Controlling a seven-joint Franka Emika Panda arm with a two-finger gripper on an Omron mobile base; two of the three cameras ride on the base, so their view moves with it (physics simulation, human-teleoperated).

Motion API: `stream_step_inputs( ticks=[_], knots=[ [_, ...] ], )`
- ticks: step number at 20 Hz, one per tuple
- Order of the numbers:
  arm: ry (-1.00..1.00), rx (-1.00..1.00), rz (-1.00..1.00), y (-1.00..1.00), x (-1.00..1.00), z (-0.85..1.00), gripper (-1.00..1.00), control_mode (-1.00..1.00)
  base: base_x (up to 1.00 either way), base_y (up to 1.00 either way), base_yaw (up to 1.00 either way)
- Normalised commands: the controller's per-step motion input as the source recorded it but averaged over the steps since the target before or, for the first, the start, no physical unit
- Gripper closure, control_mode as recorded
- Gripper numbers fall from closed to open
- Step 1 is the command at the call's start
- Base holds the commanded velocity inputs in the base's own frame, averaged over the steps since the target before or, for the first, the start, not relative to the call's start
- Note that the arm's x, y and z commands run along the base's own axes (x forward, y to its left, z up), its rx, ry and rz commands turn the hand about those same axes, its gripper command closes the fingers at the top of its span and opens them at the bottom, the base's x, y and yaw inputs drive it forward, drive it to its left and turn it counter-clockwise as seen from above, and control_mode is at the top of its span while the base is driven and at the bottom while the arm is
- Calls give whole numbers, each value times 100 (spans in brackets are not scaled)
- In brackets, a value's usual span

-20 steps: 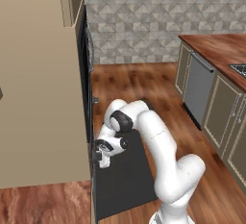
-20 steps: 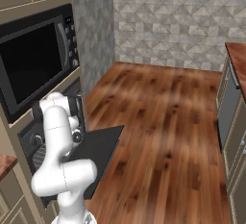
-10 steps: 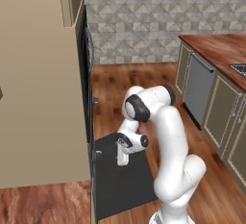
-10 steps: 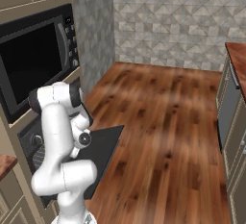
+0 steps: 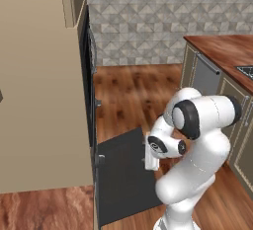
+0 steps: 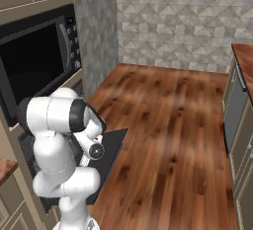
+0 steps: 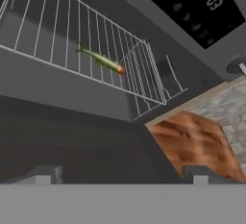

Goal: Place the fish on the rack of the oven, and slide the rack back inside. Close the oven door.

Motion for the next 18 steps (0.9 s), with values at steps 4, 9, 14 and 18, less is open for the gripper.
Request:
stream_step_inputs(
  ticks=[4, 9, 14, 18],
  knots=[
    [-6, -4, 0, -74, -48, 84, -100, -100, 0, 0, 0],
    [0, -4, 0, -76, -15, 78, -100, -100, 0, 0, 0],
    [8, -1, 0, -86, -1, 83, -100, -100, 0, 0, 0],
    [17, 0, 0, -97, -21, 15, -100, -100, 0, 0, 0]
  ],
)
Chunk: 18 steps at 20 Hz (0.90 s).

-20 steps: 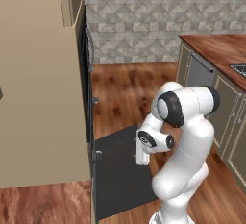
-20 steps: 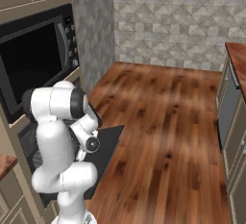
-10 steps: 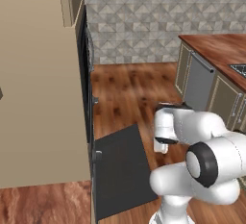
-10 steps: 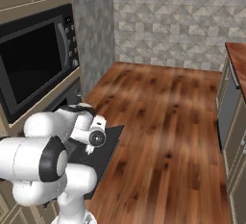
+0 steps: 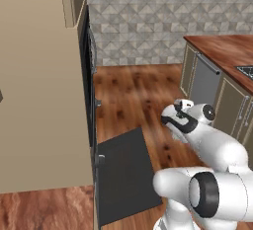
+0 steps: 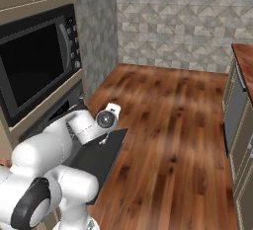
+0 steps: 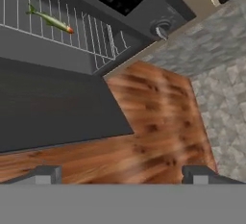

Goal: Place the fish on the rack of the oven, and slide the rack back inside. Close the oven door.

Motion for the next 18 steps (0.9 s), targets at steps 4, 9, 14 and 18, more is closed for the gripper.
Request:
stream_step_inputs(
  ticks=[4, 9, 14, 18],
  knots=[
    [8, 0, 0, -100, -16, -29, -100, -100, 0, 0, 0],
    [0, 0, 9, -46, 4, -86, -100, -100, 0, 0, 0],
    [-10, 0, 9, 0, 12, -100, -100, -100, 0, 0, 0],
    [-21, 0, 8, 17, 20, -100, -100, -100, 0, 0, 0]
  ],
)
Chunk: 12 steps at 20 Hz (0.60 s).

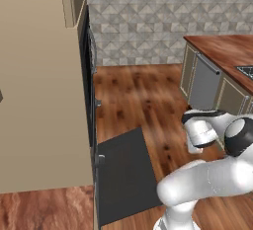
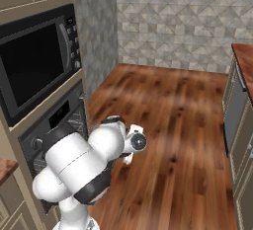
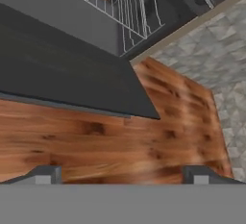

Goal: Place the fish on the rack of the oven, and slide the rack back inside. Close the oven door.

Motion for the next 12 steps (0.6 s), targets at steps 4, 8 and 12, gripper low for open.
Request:
stream_step_inputs(
  ticks=[4, 8, 12],
  knots=[
    [-18, 0, 3, 14, 27, -99, -100, -100, 0, 0, 0],
    [-2, 2, 0, 16, 48, -90, -100, -100, 0, 0, 0],
    [6, 5, 1, 19, 51, -79, -100, -100, 0, 0, 0]
  ],
)
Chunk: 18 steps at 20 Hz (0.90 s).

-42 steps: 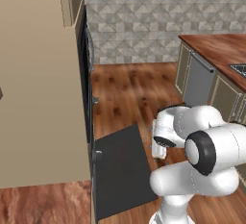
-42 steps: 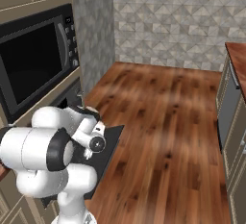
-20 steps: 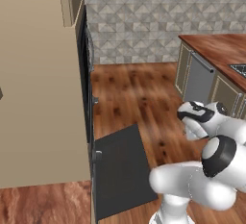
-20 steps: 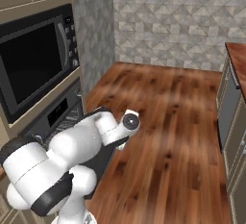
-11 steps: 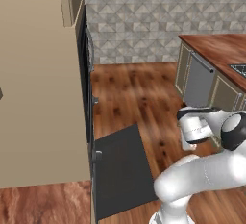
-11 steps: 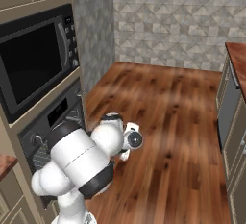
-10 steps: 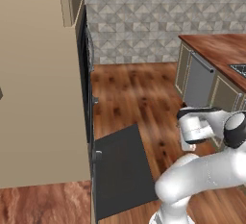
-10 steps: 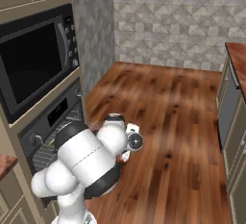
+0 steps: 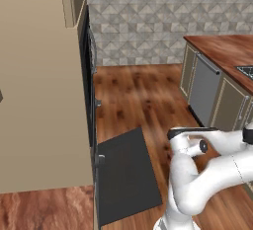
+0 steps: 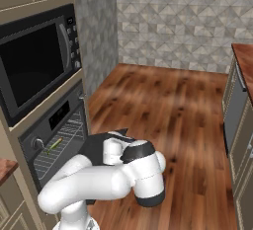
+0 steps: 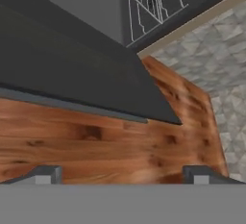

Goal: Place the fish on the rack of the oven, and slide the rack back inside. Close the oven door.

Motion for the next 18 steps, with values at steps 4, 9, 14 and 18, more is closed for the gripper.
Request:
stream_step_inputs(
  ticks=[4, 9, 14, 18],
  knots=[
    [12, 7, 2, 26, 21, -54, -100, -100, 0, 0, 0],
    [19, 5, 4, 8, 0, -43, -100, -100, 0, 0, 0],
    [13, 3, 3, -9, 1, -29, -100, -100, 0, 0, 0],
    [16, 8, 4, 0, 21, -43, -100, -100, 0, 0, 0]
  ],
)
